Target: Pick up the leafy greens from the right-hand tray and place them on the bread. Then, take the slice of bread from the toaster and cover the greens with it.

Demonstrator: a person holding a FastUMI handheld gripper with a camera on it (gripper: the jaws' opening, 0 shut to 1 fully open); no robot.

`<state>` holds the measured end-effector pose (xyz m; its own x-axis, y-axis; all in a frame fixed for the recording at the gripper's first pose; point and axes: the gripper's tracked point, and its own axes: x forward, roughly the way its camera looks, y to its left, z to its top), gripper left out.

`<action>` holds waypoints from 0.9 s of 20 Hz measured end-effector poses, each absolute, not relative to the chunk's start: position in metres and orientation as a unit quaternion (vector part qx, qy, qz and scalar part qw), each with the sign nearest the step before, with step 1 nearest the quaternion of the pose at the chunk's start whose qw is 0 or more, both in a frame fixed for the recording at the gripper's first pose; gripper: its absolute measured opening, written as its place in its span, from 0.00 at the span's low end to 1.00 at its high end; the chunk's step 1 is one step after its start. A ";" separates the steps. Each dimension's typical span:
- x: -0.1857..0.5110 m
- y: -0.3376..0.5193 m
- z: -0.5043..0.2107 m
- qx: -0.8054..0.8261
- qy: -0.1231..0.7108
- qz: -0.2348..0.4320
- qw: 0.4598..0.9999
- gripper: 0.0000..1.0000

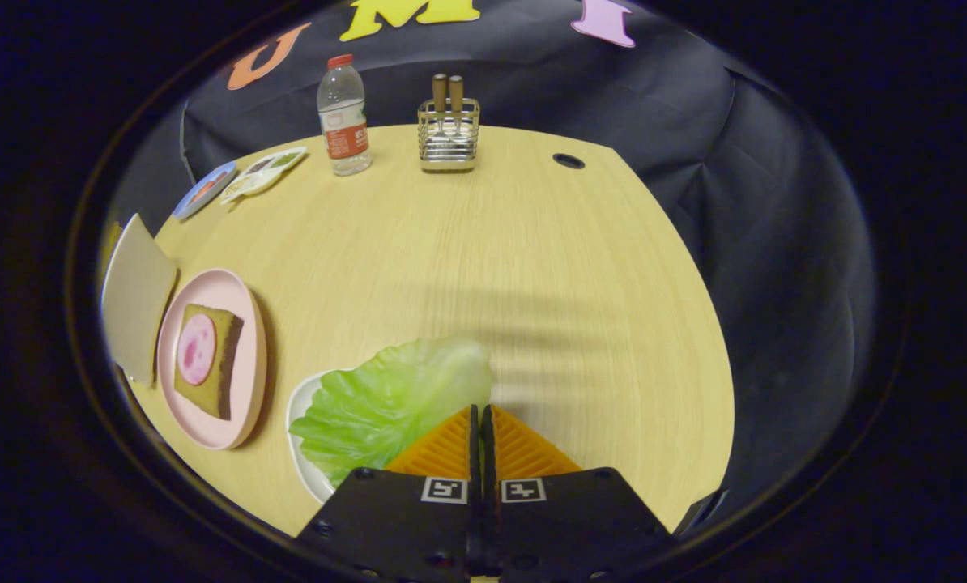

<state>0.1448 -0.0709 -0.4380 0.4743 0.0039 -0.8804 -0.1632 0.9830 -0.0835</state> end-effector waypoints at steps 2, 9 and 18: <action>0.141 -0.067 -0.435 -0.049 0.519 0.050 0.852 0.02; 0.150 -0.059 -0.433 -0.030 0.521 0.085 0.849 0.42; 0.178 -0.048 -0.434 -0.075 0.510 0.107 0.850 0.26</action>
